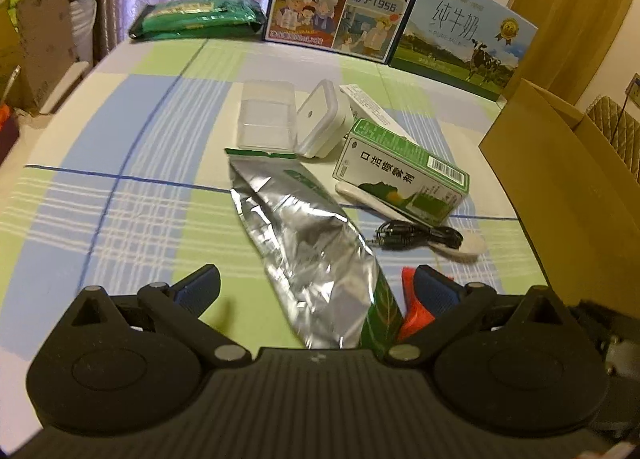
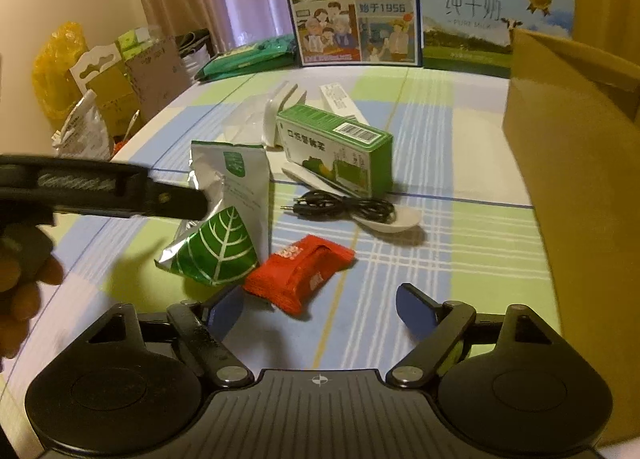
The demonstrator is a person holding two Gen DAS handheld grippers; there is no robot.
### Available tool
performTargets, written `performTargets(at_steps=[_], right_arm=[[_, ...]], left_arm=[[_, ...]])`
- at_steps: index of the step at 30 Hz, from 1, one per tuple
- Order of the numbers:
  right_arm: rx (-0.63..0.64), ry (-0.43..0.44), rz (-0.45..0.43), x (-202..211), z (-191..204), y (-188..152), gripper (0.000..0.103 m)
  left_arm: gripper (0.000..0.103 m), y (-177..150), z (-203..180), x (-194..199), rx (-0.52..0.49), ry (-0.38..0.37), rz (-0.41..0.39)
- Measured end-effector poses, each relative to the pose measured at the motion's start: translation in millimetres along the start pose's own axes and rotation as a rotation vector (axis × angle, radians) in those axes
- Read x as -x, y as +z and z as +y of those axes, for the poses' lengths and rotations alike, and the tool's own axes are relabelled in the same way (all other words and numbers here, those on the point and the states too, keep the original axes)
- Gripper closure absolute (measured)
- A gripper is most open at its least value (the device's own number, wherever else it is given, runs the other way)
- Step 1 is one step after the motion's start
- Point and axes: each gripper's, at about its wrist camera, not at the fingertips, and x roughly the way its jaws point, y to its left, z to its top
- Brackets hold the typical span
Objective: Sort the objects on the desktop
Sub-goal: 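Grasp the silver foil bag with the left gripper while the right gripper grasps the red candy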
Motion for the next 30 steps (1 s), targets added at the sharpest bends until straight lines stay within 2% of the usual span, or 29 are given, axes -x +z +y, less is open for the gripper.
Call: performTargets(at_steps=[4, 7, 12, 17, 20, 23, 26, 30], right_arm=[[0.014, 0.006, 0.005, -12, 2, 0, 0.022], [0.014, 0.004, 0.008, -20, 1, 1, 0.023], [0.001, 0.006, 0.009, -29, -1, 3, 0.024], [-0.005, 0.005, 0.009, -35, 2, 6, 0.026], [0.005, -0.008, 0.01, -38, 8, 6, 0.028], [0.019, -0.032, 0.01, -43, 15, 6, 0.033], [0.047, -0.06, 0.008, -46, 22, 7, 0.043], [0.078, -0.091, 0.006, -47, 25, 6, 0.057]], left_arm=[[0.005, 6, 3, -23, 0.001, 0.002, 0.033], [0.011, 8, 6, -37, -0.009, -0.005, 0.062], [0.027, 8, 10, -36, -0.066, -0.053, 0.078], [0.03, 8, 11, -22, -0.231, 0.018, 0.081], [0.03, 8, 19, -16, -0.254, 0.037, 0.096], [0.03, 9, 24, -17, -0.233, 0.021, 0.093], [0.027, 12, 24, -22, -0.226, 0.017, 0.087], [0.027, 17, 22, -34, -0.224, -0.009, 0.12]])
